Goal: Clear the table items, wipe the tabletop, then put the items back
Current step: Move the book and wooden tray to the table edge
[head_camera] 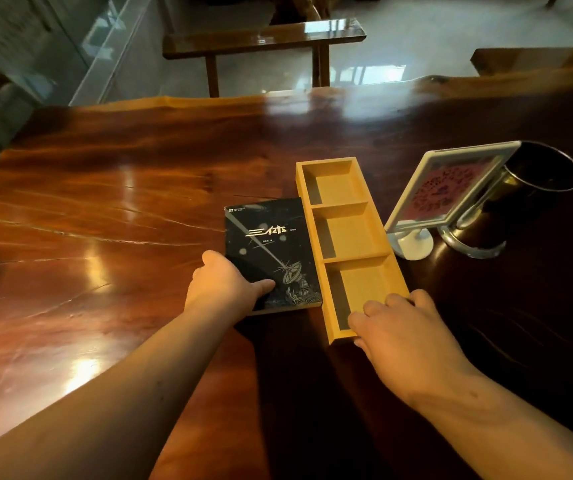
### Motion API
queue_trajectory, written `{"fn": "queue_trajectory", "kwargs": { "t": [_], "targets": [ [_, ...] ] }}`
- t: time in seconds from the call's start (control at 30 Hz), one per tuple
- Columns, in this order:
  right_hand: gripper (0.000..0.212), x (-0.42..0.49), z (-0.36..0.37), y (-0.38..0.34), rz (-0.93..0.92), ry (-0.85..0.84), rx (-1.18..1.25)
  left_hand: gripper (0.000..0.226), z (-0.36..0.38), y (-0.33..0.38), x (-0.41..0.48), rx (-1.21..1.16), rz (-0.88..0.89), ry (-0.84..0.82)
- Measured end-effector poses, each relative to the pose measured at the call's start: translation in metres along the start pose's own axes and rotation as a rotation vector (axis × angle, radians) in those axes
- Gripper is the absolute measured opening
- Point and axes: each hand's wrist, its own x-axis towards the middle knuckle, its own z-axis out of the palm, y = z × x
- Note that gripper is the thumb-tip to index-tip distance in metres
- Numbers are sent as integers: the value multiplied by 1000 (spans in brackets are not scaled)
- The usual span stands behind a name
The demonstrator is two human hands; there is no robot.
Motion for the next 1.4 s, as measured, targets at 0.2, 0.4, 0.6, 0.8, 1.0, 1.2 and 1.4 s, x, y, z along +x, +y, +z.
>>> {"fn": "queue_trajectory", "kwargs": {
  "t": [0.2,0.4,0.6,0.8,1.0,1.2,1.4],
  "targets": [
    [9,0,1,0,-58,26,-23,76,-8,7,7,-9,-35,-128],
    [10,-1,5,-1,-76,29,-42,112,1,21,8,60,-110,-74],
    [11,1,7,0,-99,17,-74,82,4,11,11,-162,-57,-106],
    [11,6,-23,-33,-165,-3,-66,35,-33,-71,-7,-577,58,-188],
    [6,46,-79,-124,-267,19,-3,25,-117,-203,-41,-747,65,-261],
    [16,107,-126,-256,-298,106,67,23,-195,-327,-69,-843,3,-236],
    [9,151,-142,-404,-403,120,83,42,-246,-427,-67,-897,-98,-251]
  ]
}}
